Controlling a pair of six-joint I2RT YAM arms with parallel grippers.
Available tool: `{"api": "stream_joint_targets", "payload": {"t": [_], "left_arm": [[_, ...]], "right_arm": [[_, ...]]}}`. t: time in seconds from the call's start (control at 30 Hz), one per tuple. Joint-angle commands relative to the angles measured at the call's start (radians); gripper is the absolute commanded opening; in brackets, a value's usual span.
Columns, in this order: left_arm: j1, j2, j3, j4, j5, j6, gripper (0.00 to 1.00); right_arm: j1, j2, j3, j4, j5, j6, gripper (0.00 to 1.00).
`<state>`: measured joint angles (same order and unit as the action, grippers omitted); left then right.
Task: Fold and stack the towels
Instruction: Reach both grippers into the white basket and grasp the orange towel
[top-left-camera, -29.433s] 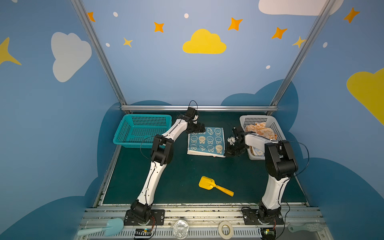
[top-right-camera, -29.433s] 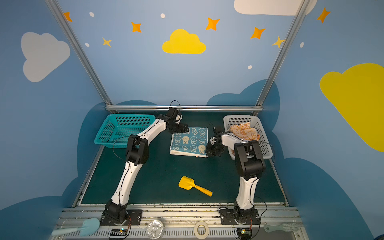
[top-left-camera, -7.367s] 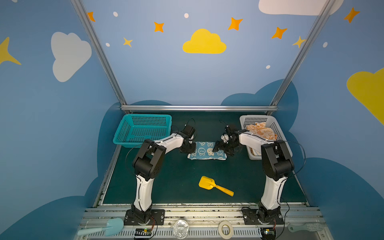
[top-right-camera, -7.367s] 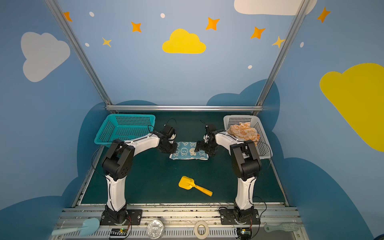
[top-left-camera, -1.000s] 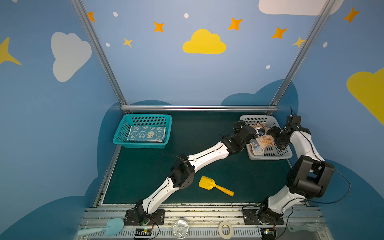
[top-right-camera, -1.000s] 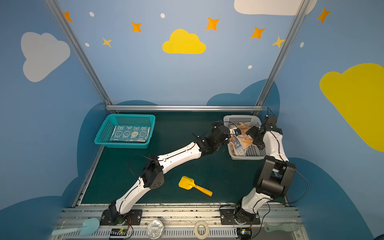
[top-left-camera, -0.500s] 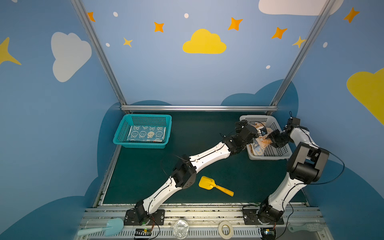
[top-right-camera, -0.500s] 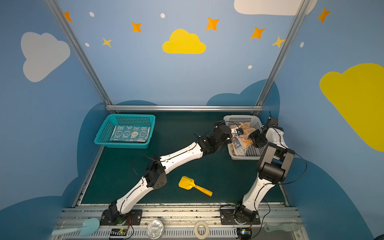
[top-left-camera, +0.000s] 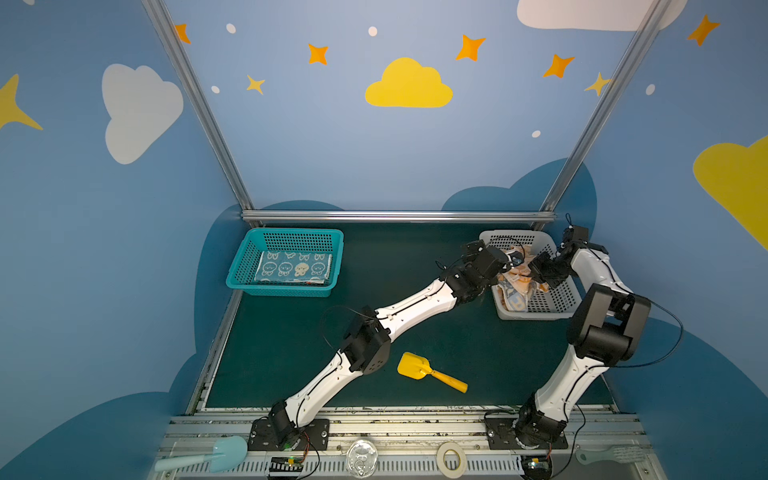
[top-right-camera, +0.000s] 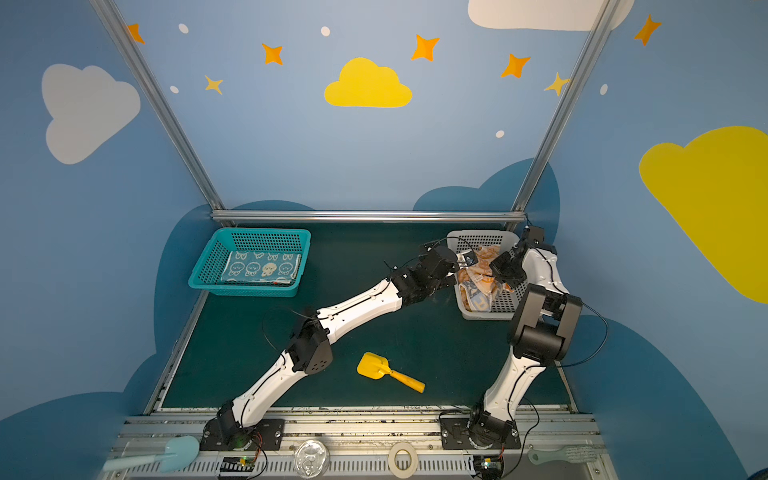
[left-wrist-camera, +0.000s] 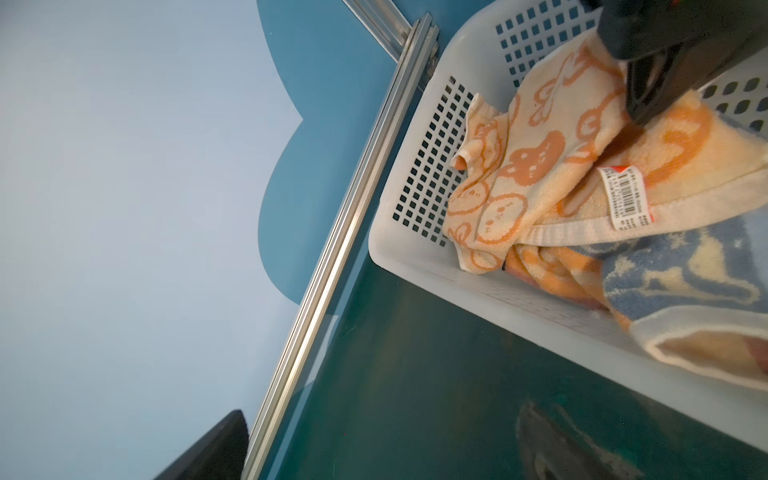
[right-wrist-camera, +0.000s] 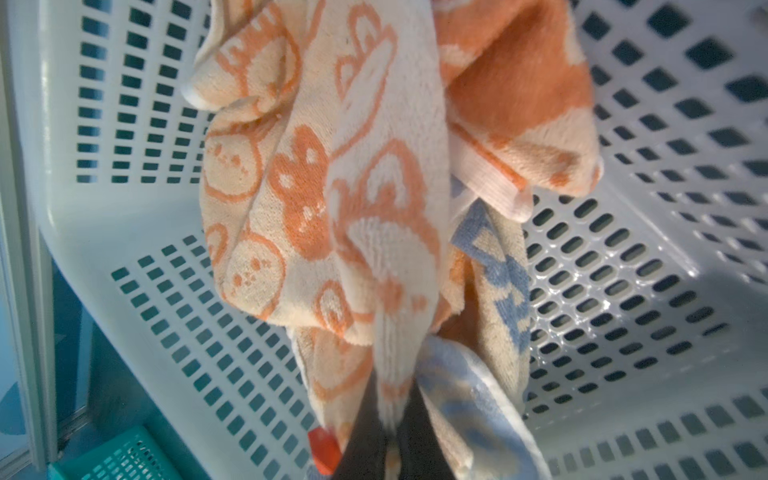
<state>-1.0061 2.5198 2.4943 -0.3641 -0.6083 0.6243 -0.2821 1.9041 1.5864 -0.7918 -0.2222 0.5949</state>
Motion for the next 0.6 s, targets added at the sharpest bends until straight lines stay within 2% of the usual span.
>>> {"api": "stream_joint_targets", "payload": {"t": [0.0,0.17,0.33,0.47,0.53,0.57], "left_arm": [[0.002,-0.107,0.0,-0.068,-0.018,-0.087,1.0],[0.026,-0.203,-0.069,-0.123,-0.023,-0.207,1.0],[0.114,-0.328,-0.107,-0.337,0.092,-0.524,1.0],[0.157,-0.481,-0.338,-0.277,0.084,-0.613,1.0],[0.17,-0.561,-0.458,-0.24,0.048,-0.662,1.0],[0.184,-0.602,-0.52,-0.231,0.052,-0.7,1.0]], "right_arm": [[0.025,-0.086,0.057,-0.081,0.058,-0.023,0.05],[0.097,-0.158,0.123,-0.158,0.124,-0.053,0.03],[0.216,-0.229,0.216,-0.212,0.125,-0.084,0.02],[0.383,-0.298,0.229,-0.117,0.132,-0.155,0.03],[0.481,-0.319,0.233,-0.065,0.178,-0.172,0.03],[0.537,-0.321,0.244,-0.049,0.219,-0.139,0.03]]}}
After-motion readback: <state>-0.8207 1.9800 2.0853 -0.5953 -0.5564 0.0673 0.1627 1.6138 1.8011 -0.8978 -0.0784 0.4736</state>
